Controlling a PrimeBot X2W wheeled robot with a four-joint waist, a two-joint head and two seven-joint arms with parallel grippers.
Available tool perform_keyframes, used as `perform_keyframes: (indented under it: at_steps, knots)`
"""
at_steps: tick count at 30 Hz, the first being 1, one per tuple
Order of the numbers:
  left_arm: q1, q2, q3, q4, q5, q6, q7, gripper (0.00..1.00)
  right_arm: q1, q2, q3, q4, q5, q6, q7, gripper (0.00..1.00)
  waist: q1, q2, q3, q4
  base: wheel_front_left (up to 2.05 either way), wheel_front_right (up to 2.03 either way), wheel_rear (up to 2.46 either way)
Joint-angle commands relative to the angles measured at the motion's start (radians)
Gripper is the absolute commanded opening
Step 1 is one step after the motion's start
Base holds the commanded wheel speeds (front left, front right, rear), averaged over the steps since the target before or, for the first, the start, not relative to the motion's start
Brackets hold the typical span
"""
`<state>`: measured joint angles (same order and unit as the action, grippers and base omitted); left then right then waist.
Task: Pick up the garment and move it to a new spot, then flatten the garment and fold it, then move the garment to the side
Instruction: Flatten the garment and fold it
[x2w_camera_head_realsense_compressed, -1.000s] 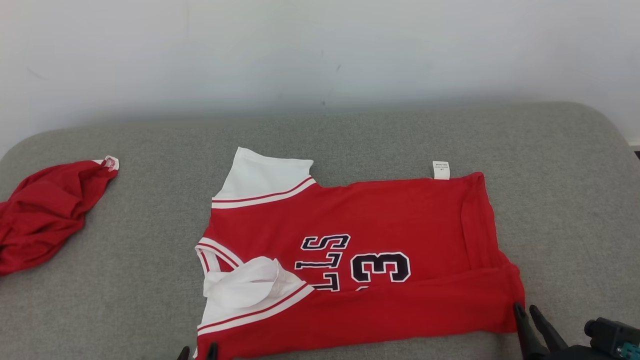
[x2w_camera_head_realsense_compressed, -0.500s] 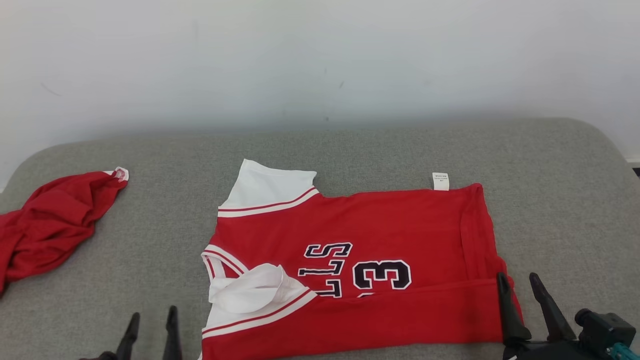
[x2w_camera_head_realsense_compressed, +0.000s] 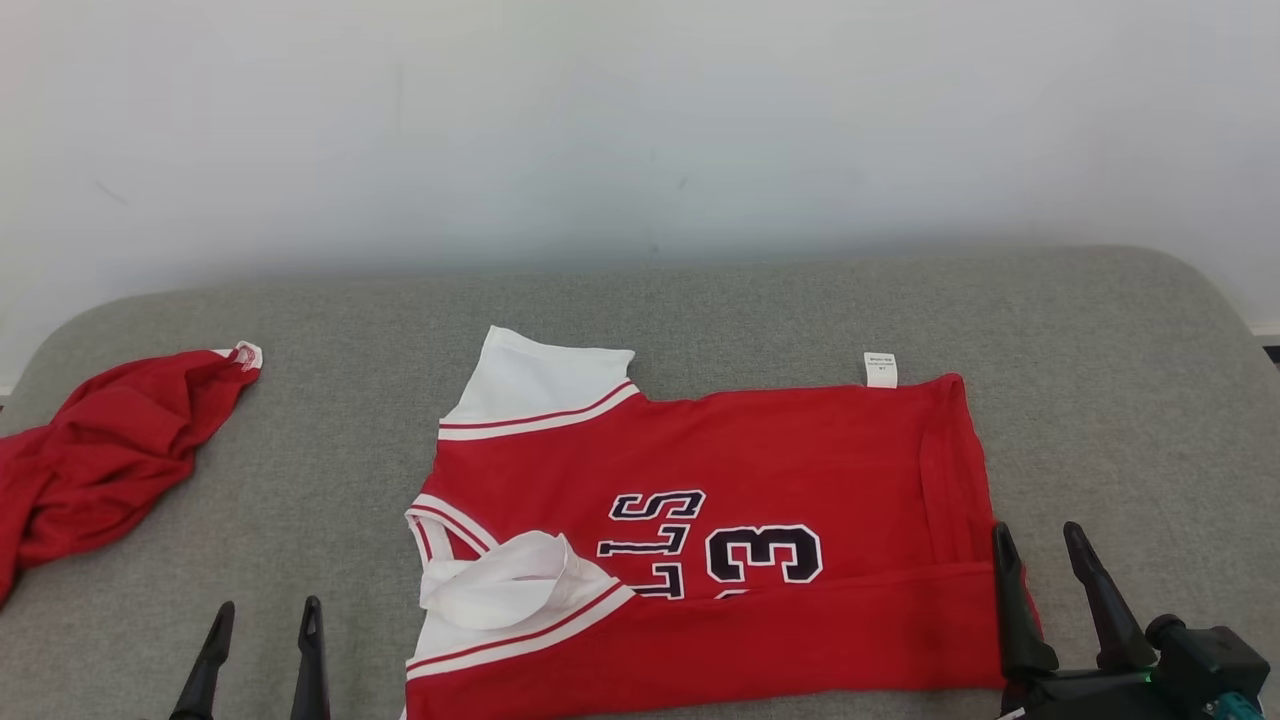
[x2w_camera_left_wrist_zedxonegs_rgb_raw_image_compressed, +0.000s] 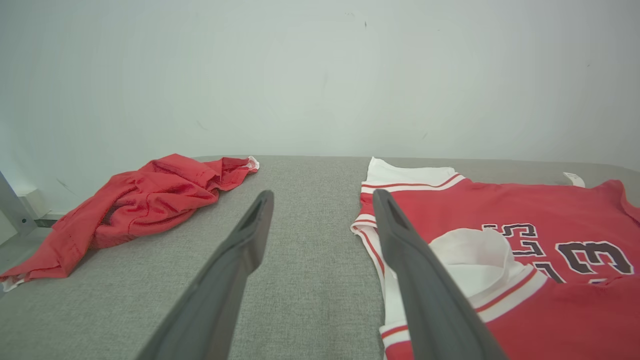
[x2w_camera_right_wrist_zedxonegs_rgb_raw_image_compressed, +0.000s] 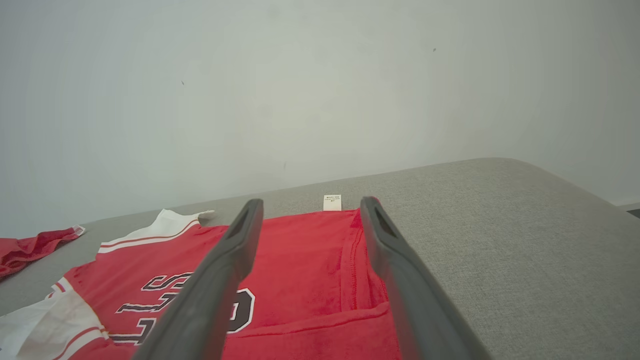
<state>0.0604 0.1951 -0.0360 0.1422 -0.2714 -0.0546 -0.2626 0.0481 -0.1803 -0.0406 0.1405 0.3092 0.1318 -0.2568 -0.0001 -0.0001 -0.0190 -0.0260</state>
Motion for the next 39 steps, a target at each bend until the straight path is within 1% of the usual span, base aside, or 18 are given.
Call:
perform_keyframes:
  at_steps: [1, 5, 11, 19, 25, 29, 31, 33, 39]
  knots:
    - [0.016, -0.004, 0.017, -0.009, 0.025, -0.014, -0.003, 1.0, 0.003, 0.011, -0.006, -0.01, -0.008, -0.002, -0.008, 1.0, 0.0001, 0.0001, 0.001, -0.001, 0.0, 0.0, 0.0]
    - [0.022, -0.006, 0.047, -0.014, 0.04, -0.033, -0.003, 1.0, 0.008, 0.024, -0.025, -0.027, -0.013, -0.002, -0.009, 1.0, 0.0001, 0.0001, 0.002, -0.001, 0.0, 0.0, 0.0]
    - [0.039, -0.016, 0.081, -0.019, 0.053, -0.045, -0.003, 1.0, 0.021, 0.033, -0.03, -0.034, -0.027, -0.002, -0.009, 1.0, 0.0001, 0.0001, 0.006, 0.001, 0.0, 0.0, 0.0]
    - [0.061, -0.052, 0.122, -0.02, 0.073, -0.058, -0.003, 1.0, 0.032, 0.057, -0.029, -0.022, -0.038, -0.002, -0.009, 1.0, 0.0001, 0.0001, 0.013, 0.003, 0.0, 0.0, 0.0]
    - [0.062, -0.072, 0.138, -0.018, 0.082, -0.065, -0.003, 1.0, 0.027, 0.06, -0.028, -0.01, -0.042, -0.002, -0.009, 1.0, 0.0001, 0.0001, 0.017, 0.004, 0.0, 0.0, 0.0]
    - [0.041, -0.075, 0.155, -0.008, 0.078, -0.067, -0.003, 1.0, 0.005, 0.052, -0.025, 0.007, -0.036, -0.002, -0.009, 1.0, 0.0001, 0.0001, 0.022, -0.004, 0.0, 0.0, 0.0]
    - [0.024, -0.067, 0.16, 0.011, 0.078, -0.068, -0.003, 1.0, -0.014, 0.048, -0.023, 0.028, -0.014, -0.002, -0.009, 1.0, 0.0001, 0.0001, 0.024, -0.011, 0.0, 0.0, 0.0]
    - [-0.006, -0.049, 0.161, 0.024, 0.084, -0.069, -0.003, 1.0, -0.042, 0.027, -0.016, 0.049, -0.016, -0.002, -0.009, 1.0, 0.0001, 0.0001, 0.028, -0.021, 0.0, 0.0, 0.0]
    - [-0.136, 0.014, 0.135, 0.065, 0.073, -0.074, 0.02, 1.0, -0.167, -0.015, 0.007, 0.131, 0.041, -0.002, -0.007, 1.0, 0.0001, 0.0001, 0.065, -0.056, 0.0, 0.0, 0.0]
